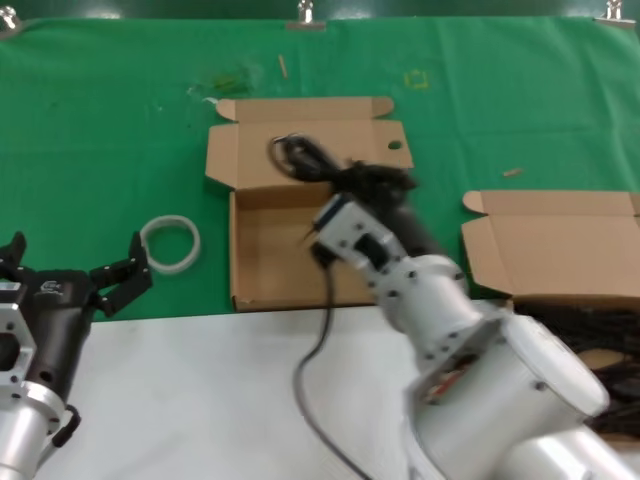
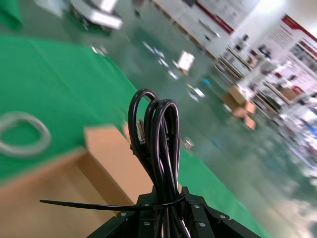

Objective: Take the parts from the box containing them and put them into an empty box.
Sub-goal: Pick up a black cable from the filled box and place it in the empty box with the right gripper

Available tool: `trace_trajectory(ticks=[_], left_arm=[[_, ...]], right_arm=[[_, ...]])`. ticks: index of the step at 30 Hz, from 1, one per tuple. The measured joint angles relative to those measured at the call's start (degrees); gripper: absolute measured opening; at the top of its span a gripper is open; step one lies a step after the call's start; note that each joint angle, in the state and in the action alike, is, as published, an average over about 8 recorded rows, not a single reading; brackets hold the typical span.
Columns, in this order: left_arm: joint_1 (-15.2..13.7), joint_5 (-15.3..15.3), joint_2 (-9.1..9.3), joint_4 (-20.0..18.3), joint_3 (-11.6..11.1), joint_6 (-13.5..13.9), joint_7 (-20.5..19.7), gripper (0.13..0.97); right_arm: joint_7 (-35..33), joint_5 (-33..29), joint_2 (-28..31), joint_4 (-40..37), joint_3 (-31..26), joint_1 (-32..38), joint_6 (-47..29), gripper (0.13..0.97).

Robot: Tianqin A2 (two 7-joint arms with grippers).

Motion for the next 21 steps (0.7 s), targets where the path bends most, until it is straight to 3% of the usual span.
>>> trace_trajectory(ticks=[7, 21], left_arm=[[0.0, 0.0, 0.00, 0.0, 0.0, 0.0, 0.0, 0.966], [0.0, 0.0, 0.00, 0.0, 0.0, 0.0, 0.0, 0.966]], right_arm=[[6.4, 0.4, 0.1, -8.3, -7.2, 3.9, -2.0, 0.220], [6.5, -0.9, 0.6, -15.8, -7.4, 3.6, -1.3, 0.220]])
